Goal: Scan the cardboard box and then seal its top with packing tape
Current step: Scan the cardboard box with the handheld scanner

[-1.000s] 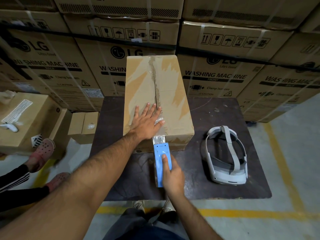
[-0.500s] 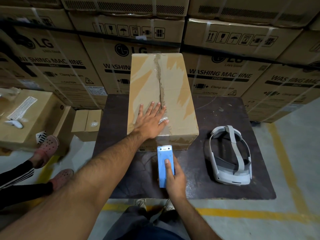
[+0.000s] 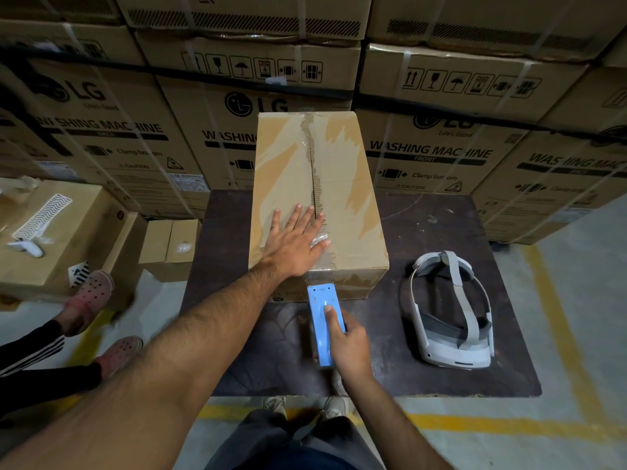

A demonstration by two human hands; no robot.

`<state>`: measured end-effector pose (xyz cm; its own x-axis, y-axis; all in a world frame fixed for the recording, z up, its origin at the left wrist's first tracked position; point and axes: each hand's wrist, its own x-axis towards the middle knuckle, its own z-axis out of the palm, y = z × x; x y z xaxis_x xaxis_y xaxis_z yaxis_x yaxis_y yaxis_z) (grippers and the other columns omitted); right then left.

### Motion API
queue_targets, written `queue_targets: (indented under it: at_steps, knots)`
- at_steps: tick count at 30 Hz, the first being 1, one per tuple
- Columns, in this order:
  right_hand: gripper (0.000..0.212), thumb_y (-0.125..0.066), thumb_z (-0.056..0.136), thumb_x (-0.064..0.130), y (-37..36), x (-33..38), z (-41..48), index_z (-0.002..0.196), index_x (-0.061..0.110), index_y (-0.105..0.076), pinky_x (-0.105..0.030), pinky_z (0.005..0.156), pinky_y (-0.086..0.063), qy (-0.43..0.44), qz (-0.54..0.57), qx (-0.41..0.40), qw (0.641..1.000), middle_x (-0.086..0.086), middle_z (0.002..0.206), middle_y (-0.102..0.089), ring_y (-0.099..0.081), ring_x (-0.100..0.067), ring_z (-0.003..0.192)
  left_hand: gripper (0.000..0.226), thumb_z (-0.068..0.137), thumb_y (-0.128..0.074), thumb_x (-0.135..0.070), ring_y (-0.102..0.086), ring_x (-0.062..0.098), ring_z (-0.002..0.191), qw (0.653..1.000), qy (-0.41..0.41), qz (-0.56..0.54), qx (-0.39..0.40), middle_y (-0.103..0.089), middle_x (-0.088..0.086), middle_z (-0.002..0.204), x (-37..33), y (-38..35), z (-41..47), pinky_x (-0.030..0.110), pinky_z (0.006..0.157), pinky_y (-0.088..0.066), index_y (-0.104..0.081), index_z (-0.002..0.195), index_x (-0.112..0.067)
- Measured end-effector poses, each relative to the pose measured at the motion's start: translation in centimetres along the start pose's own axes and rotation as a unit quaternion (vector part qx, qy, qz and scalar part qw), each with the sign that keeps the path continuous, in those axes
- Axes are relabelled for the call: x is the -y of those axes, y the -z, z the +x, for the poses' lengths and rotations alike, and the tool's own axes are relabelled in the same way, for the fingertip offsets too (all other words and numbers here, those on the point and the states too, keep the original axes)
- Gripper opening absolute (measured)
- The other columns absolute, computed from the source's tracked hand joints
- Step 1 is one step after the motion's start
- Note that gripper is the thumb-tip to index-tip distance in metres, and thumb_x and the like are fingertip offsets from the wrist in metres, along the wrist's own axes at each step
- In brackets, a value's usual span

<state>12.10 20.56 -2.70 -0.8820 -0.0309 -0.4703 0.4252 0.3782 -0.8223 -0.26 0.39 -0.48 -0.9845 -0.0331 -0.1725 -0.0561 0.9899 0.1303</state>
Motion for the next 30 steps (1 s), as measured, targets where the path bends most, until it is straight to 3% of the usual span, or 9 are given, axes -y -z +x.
queue_targets:
  at_steps: [3,7,11,14,16,19,25,30]
  knots:
    - [0.037,-0.058,0.103,0.054,0.2,0.5,0.4,0.093,0.023,-0.076,-0.043,0.074,-0.063,-0.008,-0.031,0.007,0.999,0.000,0.083,-0.077,-0.076,-0.024,0.080,0.075,0.105,-0.006,-0.070,0.015,0.022,0.164,1.000,0.000,-0.002,-0.001,0.008,-0.001,0.179,-0.1,-0.2,-0.1,0.061,0.127,0.018,0.003,0.169,-0.032]
    - [0.047,-0.061,0.101,0.054,1.0,1.7,1.8,0.071,0.018,-0.063,-0.033,0.061,-0.052,-0.051,-0.068,0.016,0.996,-0.002,0.070,-0.068,-0.068,-0.024,0.068,0.075,0.104,-0.005,-0.070,0.015,0.022,0.164,1.000,0.002,-0.001,-0.004,0.008,-0.002,0.179,0.1,-0.2,0.1,0.060,0.127,0.019,0.004,0.169,-0.033]
    - [0.035,-0.065,0.103,0.036,1.0,-1.8,0.8,0.083,0.008,-0.072,-0.043,0.077,-0.057,-0.102,-0.077,0.062,0.990,-0.023,0.090,-0.077,-0.073,-0.036,0.085,0.076,0.103,-0.001,-0.072,0.017,0.022,0.163,1.000,-0.004,-0.012,0.001,0.011,-0.002,0.178,0.3,-0.3,0.5,0.061,0.127,0.018,0.007,0.168,-0.034]
    - [0.031,-0.063,0.104,0.040,0.8,-3.5,-0.5,0.088,0.016,-0.073,-0.036,0.075,-0.052,-0.085,-0.024,0.007,0.996,-0.004,0.082,-0.075,-0.072,-0.029,0.089,0.077,0.101,0.001,-0.073,0.017,0.021,0.163,1.000,-0.006,-0.008,-0.010,0.010,-0.003,0.178,0.3,0.0,0.8,0.061,0.127,0.018,0.008,0.168,-0.035]
    - [0.026,-0.060,0.104,0.046,0.3,-2.7,-0.1,0.110,0.027,-0.077,-0.031,0.085,-0.050,-0.050,-0.035,-0.026,0.998,0.009,0.097,-0.074,-0.067,-0.016,0.098,0.077,0.102,0.000,-0.073,0.016,0.021,0.163,1.000,-0.009,-0.011,0.003,0.010,-0.003,0.178,0.4,-0.4,0.4,0.062,0.127,0.016,0.007,0.168,-0.034]
    - [0.035,-0.059,0.104,0.049,-0.3,-1.1,-0.5,0.130,0.031,-0.074,-0.033,0.091,-0.056,0.002,-0.007,-0.058,0.998,0.013,0.111,-0.077,-0.071,-0.014,0.104,0.080,0.100,0.001,-0.075,0.018,0.020,0.163,1.000,0.001,-0.022,0.004,0.012,-0.004,0.178,0.4,-0.1,0.3,0.061,0.127,0.017,0.009,0.168,-0.033]
    - [0.034,-0.059,0.106,0.044,-0.6,-1.3,-1.0,0.136,0.031,-0.071,-0.023,0.089,-0.050,0.024,0.039,-0.077,0.996,0.020,0.111,-0.073,-0.068,-0.003,0.104,0.100,0.087,-0.013,-0.097,0.027,0.020,0.160,0.996,-0.071,-0.050,0.035,0.028,-0.002,0.174,1.3,0.9,-0.8,0.066,0.125,0.017,0.025,0.162,-0.043]
    - [0.034,-0.058,0.107,0.043,-0.8,-1.4,-1.2,0.135,0.030,-0.071,-0.008,0.080,-0.046,0.035,0.044,-0.080,0.995,0.017,0.114,-0.075,-0.069,-0.003,0.105,0.098,0.090,-0.016,-0.094,0.037,0.019,0.157,0.988,-0.146,0.033,0.029,0.033,-0.006,0.173,2.4,0.6,-1.6,0.075,0.122,0.013,0.016,0.166,-0.041]
